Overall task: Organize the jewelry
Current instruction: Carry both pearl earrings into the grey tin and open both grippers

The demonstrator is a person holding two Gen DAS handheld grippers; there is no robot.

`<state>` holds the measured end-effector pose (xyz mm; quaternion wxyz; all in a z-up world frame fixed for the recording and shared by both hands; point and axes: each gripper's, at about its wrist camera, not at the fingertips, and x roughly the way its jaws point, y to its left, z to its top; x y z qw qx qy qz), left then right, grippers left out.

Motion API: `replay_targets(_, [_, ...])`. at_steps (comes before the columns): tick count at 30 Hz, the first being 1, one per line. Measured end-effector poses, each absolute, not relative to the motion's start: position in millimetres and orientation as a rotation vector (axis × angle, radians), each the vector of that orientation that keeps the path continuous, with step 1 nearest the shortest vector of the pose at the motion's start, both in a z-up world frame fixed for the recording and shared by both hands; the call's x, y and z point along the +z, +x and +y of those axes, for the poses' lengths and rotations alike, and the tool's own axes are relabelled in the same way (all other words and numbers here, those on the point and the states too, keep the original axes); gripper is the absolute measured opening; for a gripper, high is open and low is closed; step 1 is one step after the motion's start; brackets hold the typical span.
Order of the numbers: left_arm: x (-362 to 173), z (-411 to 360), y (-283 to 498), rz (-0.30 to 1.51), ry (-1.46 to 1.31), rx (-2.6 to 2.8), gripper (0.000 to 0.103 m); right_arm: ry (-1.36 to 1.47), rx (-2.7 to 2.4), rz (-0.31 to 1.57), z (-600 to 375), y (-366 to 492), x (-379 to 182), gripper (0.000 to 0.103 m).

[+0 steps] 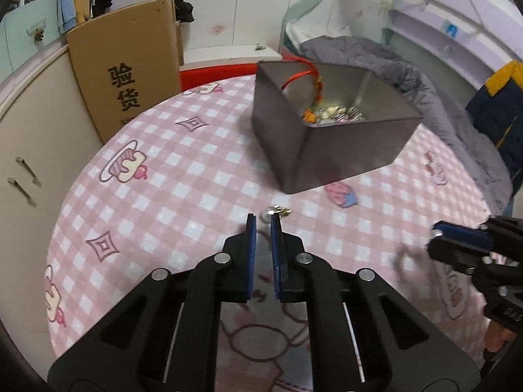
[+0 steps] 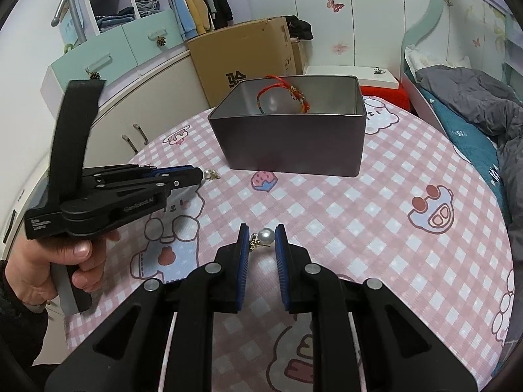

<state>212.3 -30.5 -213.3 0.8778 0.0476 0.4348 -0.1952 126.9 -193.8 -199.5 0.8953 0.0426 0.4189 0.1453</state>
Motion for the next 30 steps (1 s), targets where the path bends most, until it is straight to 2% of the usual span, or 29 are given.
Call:
replay_targets(1, [-215, -32, 213, 0.910, 0.119, -0.406, 0.018, 0.087, 0.300, 0.869, -194, 126, -199, 0.015])
replay_targets(2, [-215, -33, 214, 0.910, 0.133, -0.402, 0.042, 0.087, 0.301, 0.869, -194, 127, -199, 0.015])
replay_targets(3, [-213, -34, 214, 0.897, 0.142, -0.395, 0.077, 0.089, 0.301, 0.869, -194, 127, -200, 0.015])
replay_targets(4, [-211, -34, 213, 0.868, 0.143, -0.372, 0.084, 0.091, 0.301, 0.869, -194, 127, -200, 0.015])
replay_targets(5, [-210, -33, 214, 0.861, 0.140, -0.367, 0.084, 0.092, 0.300, 0.868, -194, 126, -199, 0.015])
replay_targets(8, [-216, -37, 221, 0.877, 0.144, -0.378, 0.084, 0.091, 0.299, 0.869, -196, 125, -199, 0.015])
replay_targets(11, [-223, -41, 228, 0.906, 0.158, -0.396, 0.071, 0.094, 0.299, 0.870, -197, 124, -199, 0.015])
replay_targets(12, [-221, -42, 228, 0.902, 0.164, -0.408, 0.056, 0.094, 0.299, 0.871, -196, 125, -199, 0.015])
replay_targets(13, [-220, -43, 228, 0.901, 0.163, -0.421, 0.050, 0.094, 0.297, 0.871, -196, 125, -199, 0.015])
replay_targets(15, [-219, -41, 231, 0.907, 0.137, -0.441, 0.023, 0.094, 0.296, 0.871, -196, 125, -199, 0.015])
replay_targets(16, [-218, -39, 231, 0.915, 0.108, -0.460, 0.018, 0.093, 0.296, 0.868, -196, 125, -198, 0.015])
replay_targets(25, [-203, -24, 211, 0.886, 0.064, -0.493, 0.018, 0.074, 0.307, 0.840, -194, 127, -182, 0.015])
replay_targets(30, [-151, -13, 199, 0.785, 0.034, -0.500, 0.018, 0.054, 0.324, 0.776, -198, 133, -150, 0.015])
